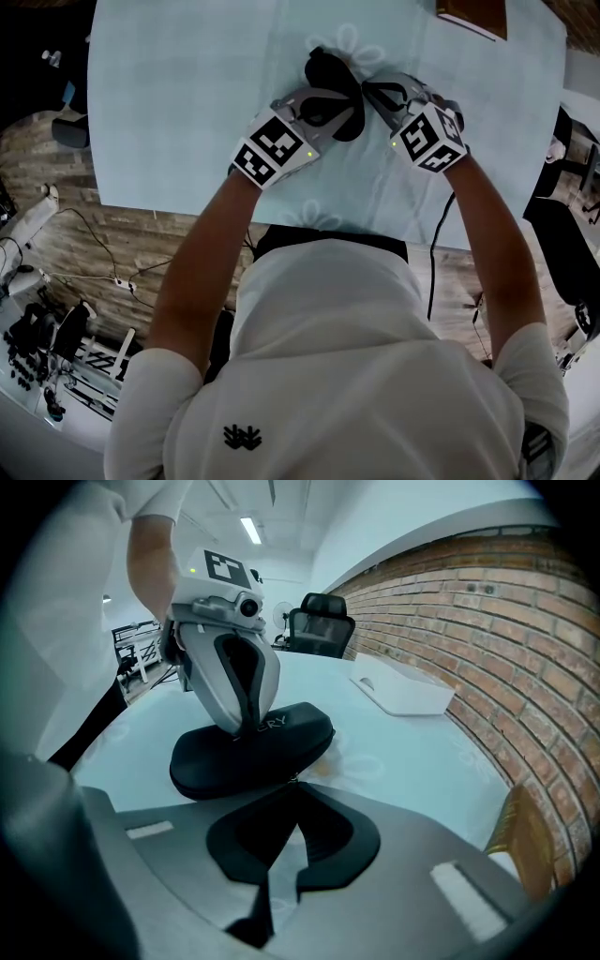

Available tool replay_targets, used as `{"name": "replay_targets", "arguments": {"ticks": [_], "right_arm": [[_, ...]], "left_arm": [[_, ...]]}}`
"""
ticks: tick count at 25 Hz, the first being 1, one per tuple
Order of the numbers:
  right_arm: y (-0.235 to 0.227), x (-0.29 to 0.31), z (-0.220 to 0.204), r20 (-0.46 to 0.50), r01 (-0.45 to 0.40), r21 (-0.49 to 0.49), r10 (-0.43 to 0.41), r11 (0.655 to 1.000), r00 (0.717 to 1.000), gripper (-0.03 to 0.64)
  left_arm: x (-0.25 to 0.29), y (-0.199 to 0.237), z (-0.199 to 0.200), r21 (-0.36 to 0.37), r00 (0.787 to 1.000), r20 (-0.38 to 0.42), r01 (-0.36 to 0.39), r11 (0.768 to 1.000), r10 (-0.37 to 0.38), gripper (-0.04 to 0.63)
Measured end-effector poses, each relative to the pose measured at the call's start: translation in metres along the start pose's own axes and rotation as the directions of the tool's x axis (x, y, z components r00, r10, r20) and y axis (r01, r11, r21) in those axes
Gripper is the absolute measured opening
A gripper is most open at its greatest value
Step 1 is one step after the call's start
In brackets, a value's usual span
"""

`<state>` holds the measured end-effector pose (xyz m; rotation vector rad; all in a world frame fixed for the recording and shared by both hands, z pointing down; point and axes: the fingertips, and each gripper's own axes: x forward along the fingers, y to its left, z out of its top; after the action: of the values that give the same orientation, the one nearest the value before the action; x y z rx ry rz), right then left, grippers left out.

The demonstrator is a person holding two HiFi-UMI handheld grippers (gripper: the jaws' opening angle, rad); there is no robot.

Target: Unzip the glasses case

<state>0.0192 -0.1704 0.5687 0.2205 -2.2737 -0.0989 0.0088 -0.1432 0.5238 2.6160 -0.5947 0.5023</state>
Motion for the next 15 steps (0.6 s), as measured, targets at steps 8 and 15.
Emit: {"name": "replay_targets", "arguments": {"ticks": [8,15], "right_arm": [[-0.010,0.006,0.005,-0.006,-0.015,-0.049,0.014,0.999,1.000,0.000],[-0.018,0.013,0.011,-0.017,-0.035,-0.119,0.033,0.992,0.999,0.000]], "left_arm": [[0.001,-0.001,0.000,0.009,1.000,0.004,0.006,1.000,-0.006,0.051],[-0.001,0.000,-0.001,0.007,1.000,0.008,0.003,1.000,-0.003,0.050]]}}
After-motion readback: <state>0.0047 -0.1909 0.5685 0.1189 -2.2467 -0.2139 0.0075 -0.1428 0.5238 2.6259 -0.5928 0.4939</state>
